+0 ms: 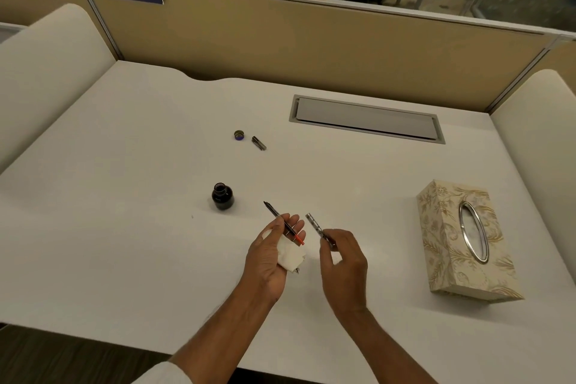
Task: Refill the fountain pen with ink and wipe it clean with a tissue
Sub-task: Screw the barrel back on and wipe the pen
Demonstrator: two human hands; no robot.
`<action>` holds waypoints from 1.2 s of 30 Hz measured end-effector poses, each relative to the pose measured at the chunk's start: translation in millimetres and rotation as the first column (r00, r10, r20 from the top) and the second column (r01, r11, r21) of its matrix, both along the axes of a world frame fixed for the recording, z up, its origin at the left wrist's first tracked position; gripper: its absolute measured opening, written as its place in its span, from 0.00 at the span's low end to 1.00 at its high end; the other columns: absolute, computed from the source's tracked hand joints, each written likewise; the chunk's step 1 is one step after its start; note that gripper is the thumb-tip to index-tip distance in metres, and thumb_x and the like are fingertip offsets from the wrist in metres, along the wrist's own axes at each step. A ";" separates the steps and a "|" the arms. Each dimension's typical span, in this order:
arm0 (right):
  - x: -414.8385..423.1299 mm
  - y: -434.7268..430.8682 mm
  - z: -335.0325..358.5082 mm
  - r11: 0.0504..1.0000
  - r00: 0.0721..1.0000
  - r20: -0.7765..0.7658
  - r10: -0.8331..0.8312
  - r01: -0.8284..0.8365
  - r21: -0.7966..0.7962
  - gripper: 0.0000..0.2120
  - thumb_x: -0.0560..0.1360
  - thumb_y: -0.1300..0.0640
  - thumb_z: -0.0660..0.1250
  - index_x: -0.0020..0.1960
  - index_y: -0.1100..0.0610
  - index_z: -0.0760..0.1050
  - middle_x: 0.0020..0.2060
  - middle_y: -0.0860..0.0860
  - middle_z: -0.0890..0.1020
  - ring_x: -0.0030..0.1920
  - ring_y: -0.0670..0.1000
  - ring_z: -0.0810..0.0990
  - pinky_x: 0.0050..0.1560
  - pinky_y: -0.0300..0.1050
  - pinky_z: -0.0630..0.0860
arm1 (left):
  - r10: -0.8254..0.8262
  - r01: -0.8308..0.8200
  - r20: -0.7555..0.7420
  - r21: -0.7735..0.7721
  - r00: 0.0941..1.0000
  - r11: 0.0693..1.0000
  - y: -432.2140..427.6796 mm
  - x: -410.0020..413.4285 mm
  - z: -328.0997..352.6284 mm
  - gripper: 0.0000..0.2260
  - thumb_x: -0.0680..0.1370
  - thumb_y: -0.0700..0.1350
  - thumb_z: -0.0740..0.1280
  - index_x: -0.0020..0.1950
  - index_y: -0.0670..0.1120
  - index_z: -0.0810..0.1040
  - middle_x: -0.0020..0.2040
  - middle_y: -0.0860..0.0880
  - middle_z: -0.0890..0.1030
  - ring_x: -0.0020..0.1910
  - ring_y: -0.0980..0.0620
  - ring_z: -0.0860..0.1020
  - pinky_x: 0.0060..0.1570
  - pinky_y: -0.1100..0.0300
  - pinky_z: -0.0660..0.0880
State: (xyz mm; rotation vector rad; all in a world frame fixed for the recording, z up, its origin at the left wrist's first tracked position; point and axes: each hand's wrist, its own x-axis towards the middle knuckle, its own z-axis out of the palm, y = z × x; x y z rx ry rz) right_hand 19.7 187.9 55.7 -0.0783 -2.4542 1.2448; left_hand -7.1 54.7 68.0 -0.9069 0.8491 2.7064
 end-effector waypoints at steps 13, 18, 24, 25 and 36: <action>50.4 9.9 57.4 0.998 0.997 -0.059 0.052 -0.054 -0.038 0.12 0.74 0.70 0.72 0.50 0.54 0.80 0.45 0.44 0.80 0.46 0.46 0.80 0.49 0.35 0.76 | -0.006 0.013 -0.059 0.118 0.998 0.993 5.1 -1.7 51.4 0.07 0.84 0.42 0.64 0.58 0.41 0.79 0.55 0.40 0.85 0.54 0.42 0.85 0.54 0.50 0.79; 54.8 14.5 71.1 0.997 0.994 -0.085 0.064 -0.066 -0.026 0.12 0.73 0.70 0.72 0.50 0.54 0.80 0.45 0.44 0.81 0.47 0.45 0.80 0.49 0.32 0.76 | -0.013 0.025 -0.099 0.114 0.995 0.993 10.9 3.5 65.1 0.08 0.84 0.43 0.64 0.58 0.42 0.80 0.53 0.42 0.87 0.50 0.44 0.88 0.47 0.52 0.83; 58.8 21.7 83.9 0.996 0.989 -0.117 0.087 -0.089 -0.018 0.12 0.74 0.69 0.72 0.51 0.54 0.80 0.45 0.44 0.81 0.48 0.44 0.80 0.50 0.31 0.75 | -0.010 0.030 -0.137 0.146 0.990 0.989 18.8 5.6 80.6 0.08 0.83 0.43 0.65 0.58 0.41 0.80 0.52 0.42 0.88 0.50 0.44 0.88 0.43 0.53 0.85; 59.1 23.3 85.5 0.996 0.989 -0.121 0.087 -0.089 -0.014 0.12 0.74 0.70 0.72 0.51 0.54 0.80 0.45 0.44 0.80 0.48 0.44 0.80 0.49 0.31 0.75 | -0.010 0.033 -0.146 0.152 0.989 0.988 20.1 6.2 82.3 0.08 0.83 0.43 0.65 0.58 0.41 0.81 0.52 0.42 0.88 0.50 0.44 0.88 0.43 0.52 0.85; 59.7 31.6 96.7 0.997 0.986 -0.158 0.058 -0.067 -0.050 0.11 0.75 0.69 0.71 0.49 0.53 0.80 0.45 0.43 0.80 0.47 0.45 0.80 0.47 0.34 0.76 | -0.096 0.120 -0.175 0.131 0.980 0.984 45.4 27.0 86.5 0.14 0.75 0.45 0.72 0.59 0.42 0.82 0.61 0.40 0.85 0.57 0.43 0.86 0.47 0.52 0.85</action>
